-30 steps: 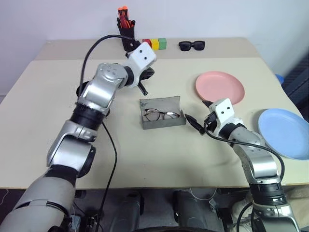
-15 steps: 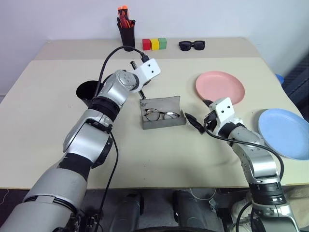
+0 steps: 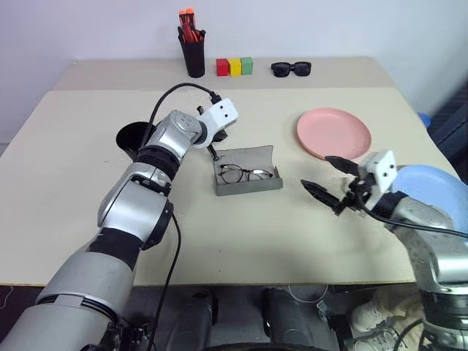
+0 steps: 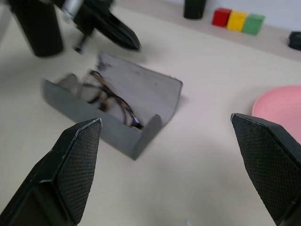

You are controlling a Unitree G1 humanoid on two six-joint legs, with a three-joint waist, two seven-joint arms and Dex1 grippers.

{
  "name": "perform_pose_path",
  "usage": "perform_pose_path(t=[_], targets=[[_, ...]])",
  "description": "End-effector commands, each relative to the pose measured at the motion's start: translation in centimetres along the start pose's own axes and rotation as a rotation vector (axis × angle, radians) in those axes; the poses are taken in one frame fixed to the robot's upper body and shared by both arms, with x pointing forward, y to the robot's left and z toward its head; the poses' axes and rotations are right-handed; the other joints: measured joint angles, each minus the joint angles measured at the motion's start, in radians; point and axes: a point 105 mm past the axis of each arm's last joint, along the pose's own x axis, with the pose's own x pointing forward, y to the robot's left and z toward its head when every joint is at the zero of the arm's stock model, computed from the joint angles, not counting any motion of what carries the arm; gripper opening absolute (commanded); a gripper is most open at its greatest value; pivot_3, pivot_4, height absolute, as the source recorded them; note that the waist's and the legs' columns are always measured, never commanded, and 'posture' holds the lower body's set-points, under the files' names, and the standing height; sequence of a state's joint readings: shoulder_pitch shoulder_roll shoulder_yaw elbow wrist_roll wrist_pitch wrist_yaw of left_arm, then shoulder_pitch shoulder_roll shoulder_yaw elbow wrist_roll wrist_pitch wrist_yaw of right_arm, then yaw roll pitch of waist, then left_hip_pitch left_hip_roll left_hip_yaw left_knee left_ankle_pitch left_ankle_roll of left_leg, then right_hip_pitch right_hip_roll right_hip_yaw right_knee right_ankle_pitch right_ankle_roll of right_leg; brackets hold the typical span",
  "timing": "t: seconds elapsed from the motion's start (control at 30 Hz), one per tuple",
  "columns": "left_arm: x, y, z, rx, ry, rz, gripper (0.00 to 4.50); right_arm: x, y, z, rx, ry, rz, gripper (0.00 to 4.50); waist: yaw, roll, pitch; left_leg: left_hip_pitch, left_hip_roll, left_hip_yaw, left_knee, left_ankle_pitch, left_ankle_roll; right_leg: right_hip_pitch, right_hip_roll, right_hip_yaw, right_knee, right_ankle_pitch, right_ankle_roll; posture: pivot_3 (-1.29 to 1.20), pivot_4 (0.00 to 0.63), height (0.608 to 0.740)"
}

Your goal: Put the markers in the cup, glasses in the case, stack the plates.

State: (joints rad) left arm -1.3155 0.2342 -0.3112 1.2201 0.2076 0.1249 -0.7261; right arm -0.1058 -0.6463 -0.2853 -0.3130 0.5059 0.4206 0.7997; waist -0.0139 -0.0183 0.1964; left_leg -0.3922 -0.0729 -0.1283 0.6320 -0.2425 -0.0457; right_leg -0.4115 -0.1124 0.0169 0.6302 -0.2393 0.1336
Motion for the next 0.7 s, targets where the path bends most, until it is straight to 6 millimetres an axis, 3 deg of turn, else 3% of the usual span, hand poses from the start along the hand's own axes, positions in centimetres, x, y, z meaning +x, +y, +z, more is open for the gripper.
perform_pose_path(t=[0.03, 0.2, 0.7], targets=[[-0.6, 0.8, 2.1, 0.010, -0.058, 0.001, 0.10, -1.5, -0.7, 1.8, -0.033, -0.046, -0.014, 4.50, -0.001, 0.000, 0.000, 0.000, 0.000, 0.000, 0.000, 0.000, 0.000, 0.000, 0.000, 0.000, 0.000, 0.000, 0.000, 0.00, 0.150, 0.740], [-0.4, -0.1, 1.9, -0.016, -0.055, -0.067, 0.10, -2.1, -1.3, 1.8, -0.046, -0.034, -0.047, 4.50, -0.001, 0.000, 0.000, 0.000, 0.000, 0.000, 0.000, 0.000, 0.000, 0.000, 0.000, 0.000, 0.000, 0.000, 0.000, 0.00, 0.150, 0.740], [-1.8, -2.6, 1.9, -0.082, -0.072, -0.340, 0.10, -1.3, -1.2, 1.6, -0.044, -0.032, -0.043, 4.50, -0.001, 0.000, 0.000, 0.000, 0.000, 0.000, 0.000, 0.000, 0.000, 0.000, 0.000, 0.000, 0.000, 0.000, 0.000, 0.00, 0.150, 0.740]])
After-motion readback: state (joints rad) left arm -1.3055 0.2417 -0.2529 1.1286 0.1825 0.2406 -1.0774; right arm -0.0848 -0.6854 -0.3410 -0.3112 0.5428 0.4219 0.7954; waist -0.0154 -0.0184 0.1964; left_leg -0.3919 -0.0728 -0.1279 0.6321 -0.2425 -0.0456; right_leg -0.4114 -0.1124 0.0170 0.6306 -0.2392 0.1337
